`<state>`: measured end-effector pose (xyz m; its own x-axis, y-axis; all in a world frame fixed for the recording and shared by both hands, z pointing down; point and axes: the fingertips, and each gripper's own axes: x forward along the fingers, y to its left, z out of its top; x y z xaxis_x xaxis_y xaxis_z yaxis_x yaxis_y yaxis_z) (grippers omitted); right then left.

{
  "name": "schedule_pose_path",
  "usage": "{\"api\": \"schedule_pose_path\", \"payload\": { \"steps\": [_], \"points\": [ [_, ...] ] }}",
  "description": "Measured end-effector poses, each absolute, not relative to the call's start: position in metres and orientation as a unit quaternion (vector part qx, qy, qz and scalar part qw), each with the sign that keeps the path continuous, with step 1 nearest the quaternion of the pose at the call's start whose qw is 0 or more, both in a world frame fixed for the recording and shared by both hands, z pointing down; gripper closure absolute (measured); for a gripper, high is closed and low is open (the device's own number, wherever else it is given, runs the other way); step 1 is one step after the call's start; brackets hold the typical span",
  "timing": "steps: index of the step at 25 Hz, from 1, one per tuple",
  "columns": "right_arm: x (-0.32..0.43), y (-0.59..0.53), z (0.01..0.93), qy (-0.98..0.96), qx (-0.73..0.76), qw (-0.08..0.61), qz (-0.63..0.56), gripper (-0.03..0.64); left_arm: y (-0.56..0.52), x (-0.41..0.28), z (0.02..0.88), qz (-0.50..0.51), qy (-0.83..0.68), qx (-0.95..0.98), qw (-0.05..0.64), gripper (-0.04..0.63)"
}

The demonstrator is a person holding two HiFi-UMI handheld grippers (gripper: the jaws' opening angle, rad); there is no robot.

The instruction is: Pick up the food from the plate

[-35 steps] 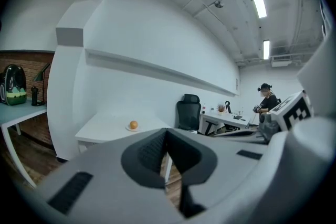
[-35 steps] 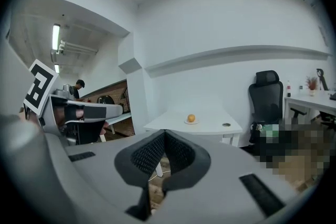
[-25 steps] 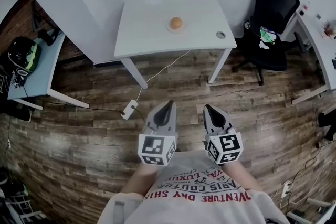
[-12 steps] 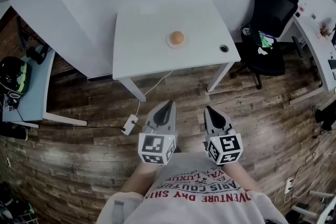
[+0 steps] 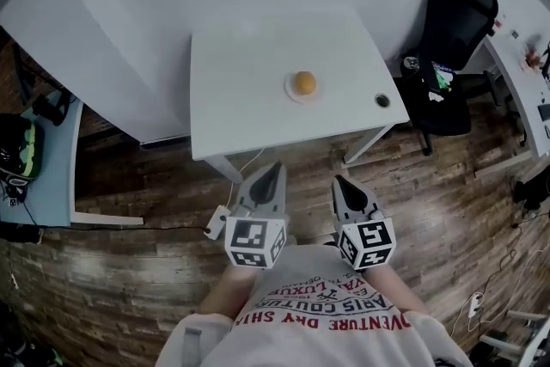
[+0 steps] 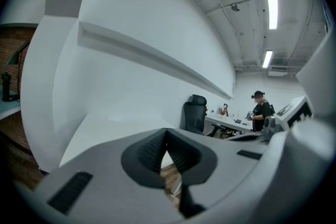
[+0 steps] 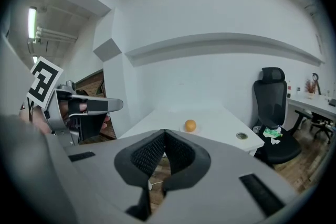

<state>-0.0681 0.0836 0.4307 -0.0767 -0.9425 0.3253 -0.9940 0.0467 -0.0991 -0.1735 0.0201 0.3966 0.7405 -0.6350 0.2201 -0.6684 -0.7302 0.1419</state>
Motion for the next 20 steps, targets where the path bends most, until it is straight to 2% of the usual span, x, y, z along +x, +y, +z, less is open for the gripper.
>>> {"api": "schedule_pose_path", "payload": {
  "steps": [11,20],
  "points": [
    [-0.029,0.025,0.45,-0.718,0.671,0.087,0.162,0.606,-0.037,-0.146,0.425,0.098,-0.365,0.918,0.124,0.589],
    [0.036,-0.071,0.437,-0.76,0.63,0.075,0.142,0.606,-0.113,-0.086,0.423,0.103,-0.418,0.896,0.111,0.589]
  ]
}}
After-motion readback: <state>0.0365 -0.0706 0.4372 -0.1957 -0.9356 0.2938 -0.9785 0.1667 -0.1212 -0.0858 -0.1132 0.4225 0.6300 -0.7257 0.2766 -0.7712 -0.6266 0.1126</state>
